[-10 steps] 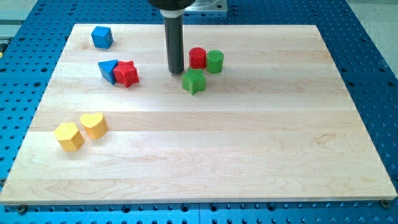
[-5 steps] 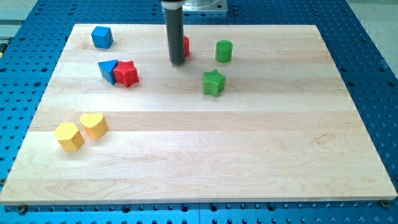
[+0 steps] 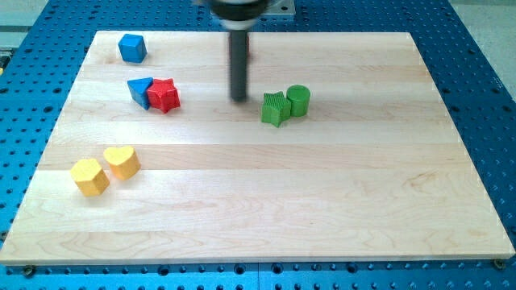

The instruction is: Keep red blocks parallel to green blocks

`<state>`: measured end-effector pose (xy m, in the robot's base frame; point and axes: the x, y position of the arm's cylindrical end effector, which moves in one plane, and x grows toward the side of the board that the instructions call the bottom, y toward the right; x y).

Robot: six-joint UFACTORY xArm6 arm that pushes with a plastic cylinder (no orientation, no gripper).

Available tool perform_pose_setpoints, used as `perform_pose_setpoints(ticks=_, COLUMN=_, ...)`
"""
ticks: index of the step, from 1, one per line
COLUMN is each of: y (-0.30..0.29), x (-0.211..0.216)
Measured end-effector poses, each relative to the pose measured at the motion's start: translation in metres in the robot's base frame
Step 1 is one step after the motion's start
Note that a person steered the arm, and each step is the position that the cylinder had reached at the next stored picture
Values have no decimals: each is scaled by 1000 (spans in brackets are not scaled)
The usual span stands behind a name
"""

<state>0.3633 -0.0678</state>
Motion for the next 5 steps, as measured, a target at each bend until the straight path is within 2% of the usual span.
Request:
perform_pose_setpoints(ticks=1, y=-98, x=86)
perform_pose_setpoints(ticks=2, y=-112, x=47)
perform_pose_setpoints(ticks=3, y=-48, x=-19)
perform_pose_setpoints(ticks=4, y=62, x=-26)
perform_pose_setpoints(ticks=5, y=-18, x=-16)
